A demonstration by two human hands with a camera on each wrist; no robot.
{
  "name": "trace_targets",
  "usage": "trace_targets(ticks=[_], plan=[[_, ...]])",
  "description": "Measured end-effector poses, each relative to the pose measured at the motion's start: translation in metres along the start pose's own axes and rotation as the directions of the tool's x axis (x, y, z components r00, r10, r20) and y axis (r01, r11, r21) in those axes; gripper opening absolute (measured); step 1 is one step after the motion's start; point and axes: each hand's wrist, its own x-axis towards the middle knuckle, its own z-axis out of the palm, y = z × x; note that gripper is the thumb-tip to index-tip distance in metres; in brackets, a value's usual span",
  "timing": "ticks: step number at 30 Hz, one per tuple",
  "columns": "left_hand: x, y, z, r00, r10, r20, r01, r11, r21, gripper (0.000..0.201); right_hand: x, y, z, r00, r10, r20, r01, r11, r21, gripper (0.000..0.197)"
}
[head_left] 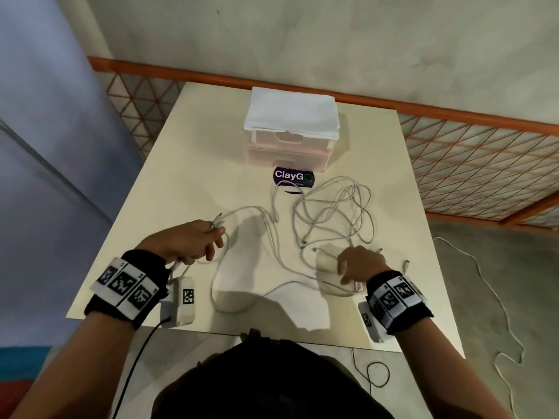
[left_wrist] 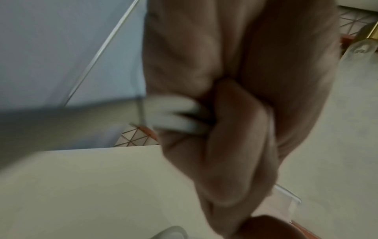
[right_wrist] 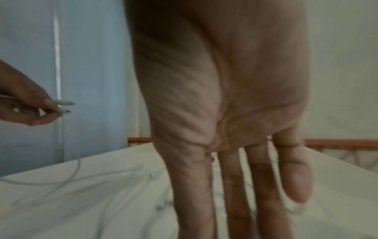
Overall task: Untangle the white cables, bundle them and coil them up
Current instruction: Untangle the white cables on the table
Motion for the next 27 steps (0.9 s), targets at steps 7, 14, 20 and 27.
trace_targets(ticks=[7,14,20,27], plan=[[-0.012,-0.001,0.007,0.984,0.163,-0.067,-0.165,0.986,-0.032,0.032,0.045,-0.079,-0.038,0.963,-0.190,-0.190,0.206,0.976,0.066,0.030],[-0.020,-0.010,0.017,0.960,0.232,-0.158,-0.245,0.967,-0.073,0.043,0.095,-0.119,-0.014,0.902,-0.340,-0.265,0.377,0.921,0.101,0.041],[-0.020,-0.004,0.017,0.910,0.357,-0.213,-0.383,0.918,-0.099,0.028,0.096,-0.100,-0.010,0.903,-0.183,-0.388,0.301,0.915,0.269,0.018],[0.018,0.021,0.022,0.807,0.455,-0.376,-0.526,0.844,-0.107,0.017,0.028,-0.085,-0.098,0.791,-0.392,-0.469,0.592,0.684,0.426,0.014]])
